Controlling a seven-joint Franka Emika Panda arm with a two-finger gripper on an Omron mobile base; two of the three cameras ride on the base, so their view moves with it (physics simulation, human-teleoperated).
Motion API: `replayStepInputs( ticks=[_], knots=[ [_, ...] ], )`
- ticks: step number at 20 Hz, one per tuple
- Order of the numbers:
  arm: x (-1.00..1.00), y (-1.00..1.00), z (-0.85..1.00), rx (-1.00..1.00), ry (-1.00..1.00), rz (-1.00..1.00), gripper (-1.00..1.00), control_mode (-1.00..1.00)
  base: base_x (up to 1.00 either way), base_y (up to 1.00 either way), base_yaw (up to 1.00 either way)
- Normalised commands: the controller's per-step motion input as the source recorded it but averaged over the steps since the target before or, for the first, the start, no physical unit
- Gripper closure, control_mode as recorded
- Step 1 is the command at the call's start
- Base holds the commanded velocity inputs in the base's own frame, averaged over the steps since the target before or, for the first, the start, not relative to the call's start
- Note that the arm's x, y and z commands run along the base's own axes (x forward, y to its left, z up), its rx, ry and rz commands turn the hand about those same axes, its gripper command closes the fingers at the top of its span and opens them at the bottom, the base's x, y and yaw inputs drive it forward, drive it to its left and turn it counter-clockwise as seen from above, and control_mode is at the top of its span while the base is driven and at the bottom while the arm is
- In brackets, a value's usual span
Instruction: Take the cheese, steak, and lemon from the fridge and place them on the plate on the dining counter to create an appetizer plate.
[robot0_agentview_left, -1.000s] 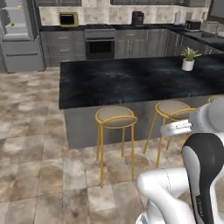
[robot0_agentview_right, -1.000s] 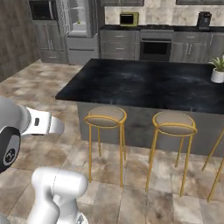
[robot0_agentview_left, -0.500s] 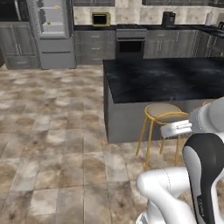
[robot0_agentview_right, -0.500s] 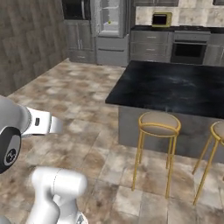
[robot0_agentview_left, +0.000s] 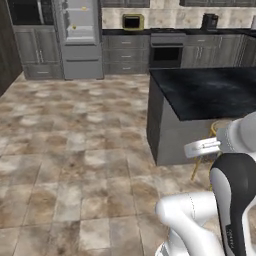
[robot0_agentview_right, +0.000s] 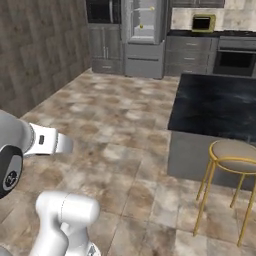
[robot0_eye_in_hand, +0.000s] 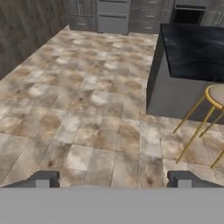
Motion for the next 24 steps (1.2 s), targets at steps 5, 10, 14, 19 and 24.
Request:
replayStepInputs(
  ticks=[5,10,14,19,24],
  knots=[
    [0.00,0.00,0.00,0.00,0.00,0.00,-1.00,1.00,1.00,1.00,0.00],
    [0.00,0.00,0.00,0.00,0.00,0.00,-1.00,1.00,1.00,0.98,-0.08],
    [0.00,0.00,0.00,0.00,0.00,0.00,-1.00,1.00,1.00,0.72,-0.09],
    [0.00,0.00,0.00,0.00,0.00,0.00,-1.00,1.00,1.00,0.29,-0.08],
    [0.00,0.00,0.00,0.00,0.00,0.00,-1.00,1.00,1.00,-0.09,-0.06]
  ],
)
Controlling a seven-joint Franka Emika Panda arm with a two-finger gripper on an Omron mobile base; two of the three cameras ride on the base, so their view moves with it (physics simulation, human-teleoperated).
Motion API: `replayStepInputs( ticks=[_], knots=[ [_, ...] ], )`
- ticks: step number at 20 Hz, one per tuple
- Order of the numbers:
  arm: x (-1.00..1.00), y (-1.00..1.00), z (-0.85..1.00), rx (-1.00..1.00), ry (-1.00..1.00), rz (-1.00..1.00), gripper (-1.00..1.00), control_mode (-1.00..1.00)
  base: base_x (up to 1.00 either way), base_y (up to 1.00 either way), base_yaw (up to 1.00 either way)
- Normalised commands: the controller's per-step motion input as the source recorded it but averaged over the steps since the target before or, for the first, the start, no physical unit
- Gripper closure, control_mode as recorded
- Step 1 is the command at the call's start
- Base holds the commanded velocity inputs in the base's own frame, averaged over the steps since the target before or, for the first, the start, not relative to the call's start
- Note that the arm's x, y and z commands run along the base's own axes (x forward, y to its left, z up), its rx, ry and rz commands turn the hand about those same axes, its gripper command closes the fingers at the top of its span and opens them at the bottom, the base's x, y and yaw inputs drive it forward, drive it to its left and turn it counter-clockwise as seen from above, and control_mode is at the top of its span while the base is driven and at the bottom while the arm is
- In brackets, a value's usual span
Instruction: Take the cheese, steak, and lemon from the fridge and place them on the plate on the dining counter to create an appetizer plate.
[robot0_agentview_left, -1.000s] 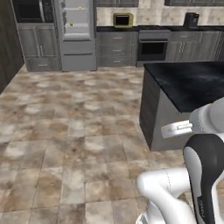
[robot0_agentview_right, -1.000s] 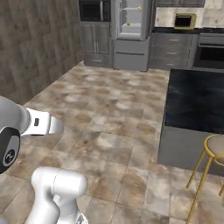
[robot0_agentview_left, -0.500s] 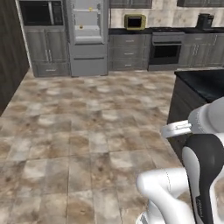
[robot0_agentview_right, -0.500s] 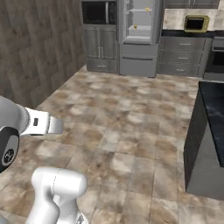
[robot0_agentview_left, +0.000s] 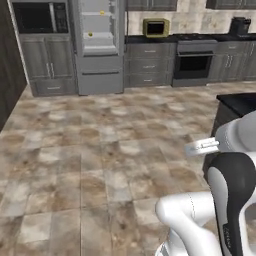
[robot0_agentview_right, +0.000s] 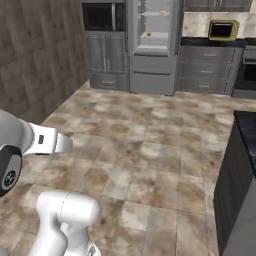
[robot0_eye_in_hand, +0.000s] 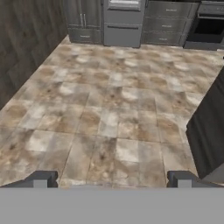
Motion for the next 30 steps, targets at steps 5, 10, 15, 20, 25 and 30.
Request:
replayStepInputs(
  ticks=[5,10,15,20,25,30],
  knots=[
    [0.00,0.00,0.00,0.00,0.00,0.00,-1.00,1.00,1.00,-0.14,-0.03],
    [0.00,0.00,0.00,0.00,0.00,0.00,-1.00,1.00,1.00,0.00,0.00],
    [0.00,0.00,0.00,0.00,0.00,0.00,-1.00,1.00,1.00,0.00,0.00],
    [0.00,0.00,0.00,0.00,0.00,0.00,-1.00,1.00,1.00,0.00,0.00],
    [0.00,0.00,0.00,0.00,0.00,0.00,-1.00,1.00,1.00,0.01,0.00],
    [0.00,0.00,0.00,0.00,0.00,0.00,-1.00,1.00,1.00,0.06,0.00]
  ],
)
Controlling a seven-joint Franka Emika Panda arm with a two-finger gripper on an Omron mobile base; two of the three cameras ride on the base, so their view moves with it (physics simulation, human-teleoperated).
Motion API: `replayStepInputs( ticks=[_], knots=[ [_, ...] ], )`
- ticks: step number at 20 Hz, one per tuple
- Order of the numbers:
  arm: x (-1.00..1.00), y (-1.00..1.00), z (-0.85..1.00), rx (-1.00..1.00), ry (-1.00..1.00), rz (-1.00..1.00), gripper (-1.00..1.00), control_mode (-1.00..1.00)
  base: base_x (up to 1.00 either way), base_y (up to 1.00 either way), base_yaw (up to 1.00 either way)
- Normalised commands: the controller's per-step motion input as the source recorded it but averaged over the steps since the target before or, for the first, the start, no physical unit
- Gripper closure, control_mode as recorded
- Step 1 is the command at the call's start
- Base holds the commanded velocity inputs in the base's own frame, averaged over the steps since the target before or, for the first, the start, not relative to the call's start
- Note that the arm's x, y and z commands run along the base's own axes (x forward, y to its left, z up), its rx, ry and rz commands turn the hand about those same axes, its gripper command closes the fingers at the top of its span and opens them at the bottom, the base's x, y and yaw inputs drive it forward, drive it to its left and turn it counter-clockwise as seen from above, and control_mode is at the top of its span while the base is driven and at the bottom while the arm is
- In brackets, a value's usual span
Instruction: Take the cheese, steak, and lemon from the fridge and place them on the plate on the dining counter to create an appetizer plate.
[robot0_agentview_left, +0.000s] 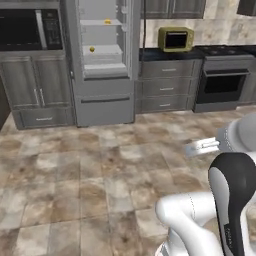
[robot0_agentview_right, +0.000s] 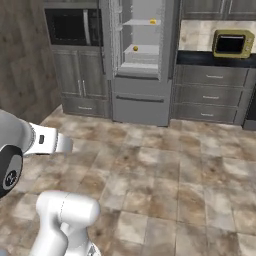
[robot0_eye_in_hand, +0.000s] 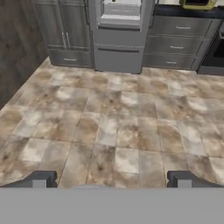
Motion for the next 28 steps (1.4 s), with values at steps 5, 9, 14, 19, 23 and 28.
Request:
replayStepInputs(
  ticks=[5,9,14,19,23,28],
  knots=[
    [0.00,0.00,0.00,0.00,0.00,0.00,-1.00,1.00,1.00,0.11,0.00],
    [0.00,0.00,0.00,0.00,0.00,0.00,-1.00,1.00,1.00,0.14,-0.02],
    [0.00,0.00,0.00,0.00,0.00,0.00,-1.00,1.00,1.00,0.22,-0.02],
    [0.00,0.00,0.00,0.00,0.00,0.00,-1.00,1.00,0.99,0.38,-0.03],
    [0.00,0.00,0.00,0.00,0.00,0.00,-1.00,1.00,0.84,0.59,-0.02],
    [0.00,0.00,0.00,0.00,0.00,0.00,-1.00,1.00,0.74,0.37,-0.02]
  ],
)
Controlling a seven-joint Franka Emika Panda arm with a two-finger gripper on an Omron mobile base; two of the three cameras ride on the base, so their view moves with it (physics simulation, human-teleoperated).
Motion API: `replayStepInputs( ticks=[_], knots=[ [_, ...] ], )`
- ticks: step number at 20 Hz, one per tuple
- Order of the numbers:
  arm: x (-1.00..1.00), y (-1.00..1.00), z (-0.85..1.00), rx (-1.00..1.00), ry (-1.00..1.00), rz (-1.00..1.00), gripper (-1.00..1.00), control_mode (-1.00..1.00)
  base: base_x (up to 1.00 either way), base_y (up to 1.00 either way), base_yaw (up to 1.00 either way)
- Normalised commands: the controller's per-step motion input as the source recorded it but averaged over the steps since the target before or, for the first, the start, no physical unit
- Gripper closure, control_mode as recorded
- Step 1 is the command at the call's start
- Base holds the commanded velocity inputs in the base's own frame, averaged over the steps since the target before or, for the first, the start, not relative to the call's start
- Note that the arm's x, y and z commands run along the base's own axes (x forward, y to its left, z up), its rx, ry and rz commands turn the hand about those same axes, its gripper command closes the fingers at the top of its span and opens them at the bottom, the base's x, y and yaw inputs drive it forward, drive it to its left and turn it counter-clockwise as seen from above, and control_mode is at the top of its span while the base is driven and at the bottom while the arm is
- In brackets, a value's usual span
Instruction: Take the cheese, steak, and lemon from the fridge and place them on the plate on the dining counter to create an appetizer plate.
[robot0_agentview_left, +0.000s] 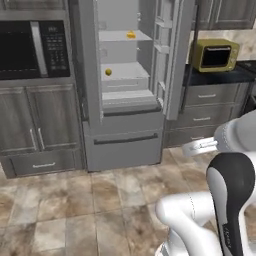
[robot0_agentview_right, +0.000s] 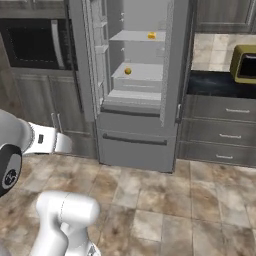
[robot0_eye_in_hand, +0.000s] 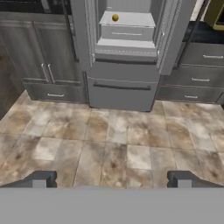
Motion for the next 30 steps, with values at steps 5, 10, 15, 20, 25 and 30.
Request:
replayStepInputs(
  ticks=[5,10,15,20,25,30],
  knots=[
    [0.00,0.00,0.00,0.00,0.00,0.00,-1.00,1.00,0.37,-0.27,-0.03],
    [0.00,0.00,0.00,0.00,0.00,0.00,-1.00,1.00,0.33,-0.37,-0.02],
    [0.00,0.00,0.00,0.00,0.00,0.00,-1.00,1.00,0.66,0.00,-0.01],
    [0.00,0.00,0.00,0.00,0.00,0.00,-1.00,1.00,0.98,0.08,-0.02],
    [0.00,0.00,0.00,0.00,0.00,0.00,-1.00,1.00,0.93,0.00,-0.01],
    [0.00,0.00,0.00,0.00,0.00,0.00,-1.00,1.00,0.91,0.00,-0.02]
  ],
)
